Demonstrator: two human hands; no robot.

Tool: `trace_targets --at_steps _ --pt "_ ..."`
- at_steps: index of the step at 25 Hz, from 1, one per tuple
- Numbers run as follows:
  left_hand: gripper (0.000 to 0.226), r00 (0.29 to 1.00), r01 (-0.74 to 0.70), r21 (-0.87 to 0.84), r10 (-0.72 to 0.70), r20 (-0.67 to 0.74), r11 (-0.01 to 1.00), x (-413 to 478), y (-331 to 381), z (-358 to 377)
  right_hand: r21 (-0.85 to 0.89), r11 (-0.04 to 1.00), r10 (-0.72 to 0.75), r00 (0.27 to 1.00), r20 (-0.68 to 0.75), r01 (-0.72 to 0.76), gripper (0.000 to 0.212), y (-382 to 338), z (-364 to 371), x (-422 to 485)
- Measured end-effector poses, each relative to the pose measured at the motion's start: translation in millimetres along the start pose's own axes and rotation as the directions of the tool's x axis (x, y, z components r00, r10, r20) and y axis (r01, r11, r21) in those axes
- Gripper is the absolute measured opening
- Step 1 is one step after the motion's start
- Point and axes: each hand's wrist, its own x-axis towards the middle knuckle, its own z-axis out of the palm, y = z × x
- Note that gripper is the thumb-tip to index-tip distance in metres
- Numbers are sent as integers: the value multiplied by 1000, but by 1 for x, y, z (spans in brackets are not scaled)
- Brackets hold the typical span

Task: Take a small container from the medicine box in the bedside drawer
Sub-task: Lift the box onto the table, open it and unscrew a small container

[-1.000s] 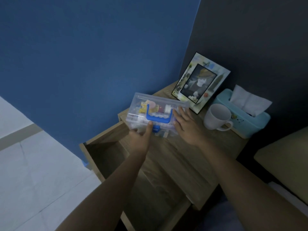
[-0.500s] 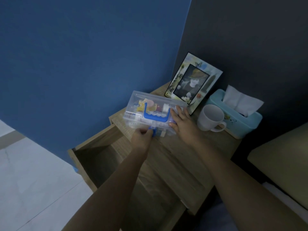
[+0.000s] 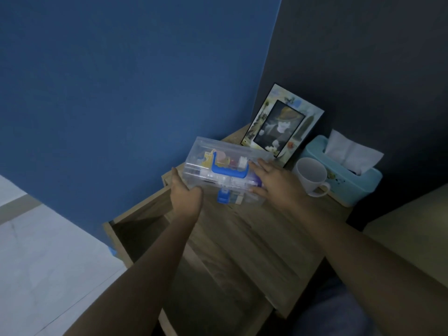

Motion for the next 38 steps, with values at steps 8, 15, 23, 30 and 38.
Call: trace_targets --at_steps 8,15,23,30,38 --pt "75 980 -158 396 97 171 904 14 14 -6 65 994 -67 964 -258 87 37 37 -59 33" --pt "83 954 -238 581 74 291 778 22 10 -8 -160 980 64 952 -300 -116 39 55 -77 84" --pt "86 943 -286 609 104 317 740 22 8 -12 -181 981 -116 951 -287 65 41 37 -55 92" --pt "88 941 -298 653 102 321 696 24 3 -13 -91 930 -353 934 55 357 44 -10 -18 112" --pt "87 940 -318 677 129 315 663 31 -5 -17 -198 909 -358 930 76 366 41 -29 -9 129"
